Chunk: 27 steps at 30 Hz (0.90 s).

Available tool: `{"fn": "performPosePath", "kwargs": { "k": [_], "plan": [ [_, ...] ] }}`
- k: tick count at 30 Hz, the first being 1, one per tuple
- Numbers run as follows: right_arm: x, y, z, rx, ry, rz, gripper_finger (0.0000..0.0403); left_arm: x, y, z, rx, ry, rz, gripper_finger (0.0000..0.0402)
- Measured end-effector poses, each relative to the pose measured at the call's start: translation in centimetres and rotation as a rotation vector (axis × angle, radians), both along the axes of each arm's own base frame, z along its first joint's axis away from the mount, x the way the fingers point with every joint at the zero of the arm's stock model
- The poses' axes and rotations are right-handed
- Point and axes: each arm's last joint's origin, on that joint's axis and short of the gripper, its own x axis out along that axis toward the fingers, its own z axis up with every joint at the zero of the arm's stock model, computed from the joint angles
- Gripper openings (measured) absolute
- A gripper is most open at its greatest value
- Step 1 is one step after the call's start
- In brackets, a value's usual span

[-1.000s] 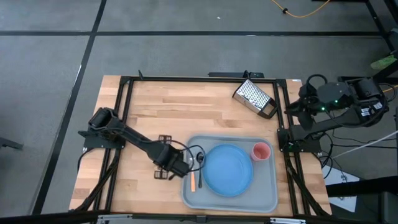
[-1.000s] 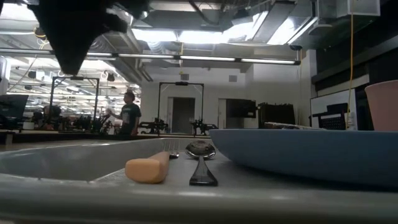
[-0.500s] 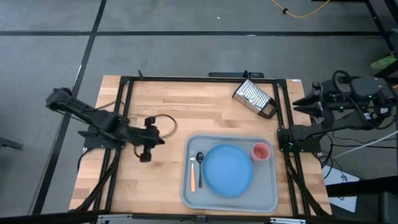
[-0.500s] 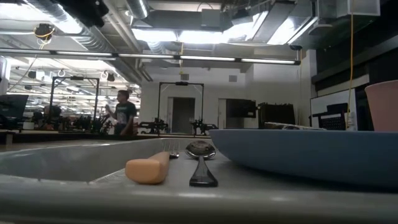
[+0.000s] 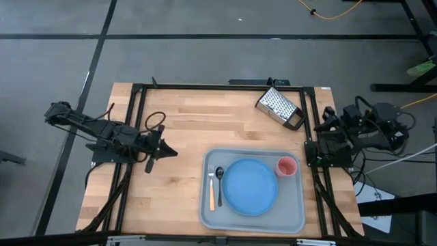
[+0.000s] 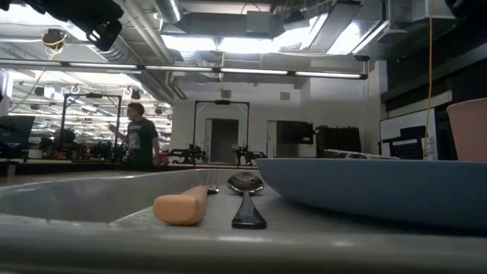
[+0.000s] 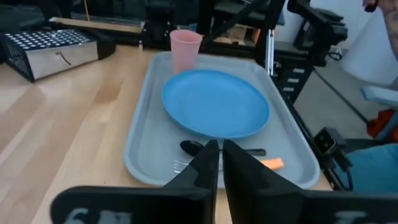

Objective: Pick and place plate/cup/fork/spoon on tray
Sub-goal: Adjust the blue plate on the gray tray

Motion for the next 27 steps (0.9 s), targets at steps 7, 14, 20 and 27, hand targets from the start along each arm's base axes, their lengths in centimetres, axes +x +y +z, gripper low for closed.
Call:
{"fn": "performPosePath", "kwargs": {
  "k": [7, 14, 20, 27],
  "plan": [
    [2.0, 0.2, -1.6, 0.113, -0.044, -0.003, 0.0115, -0.1, 0.0, -2.2, 0.063, 0.043, -0.035, 0.0028],
    [3.5, 0.4, -3.1, 0.067, -0.047, -0.006, 0.0115, -1.1, 0.8, -5.7, -0.065, -0.112, -0.053, 0.0028],
    [4.9, 0.5, -3.8, 0.073, -0.132, -0.015, 0.0115, -2.2, 1.5, -6.3, -0.053, -0.205, -0.005, 0.0018],
    [5.8, 0.6, -4.8, -0.007, -0.161, -0.023, 0.0115, -2.9, 2.3, -7.6, -0.071, -0.243, 0.077, 0.0009]
  ]
}}
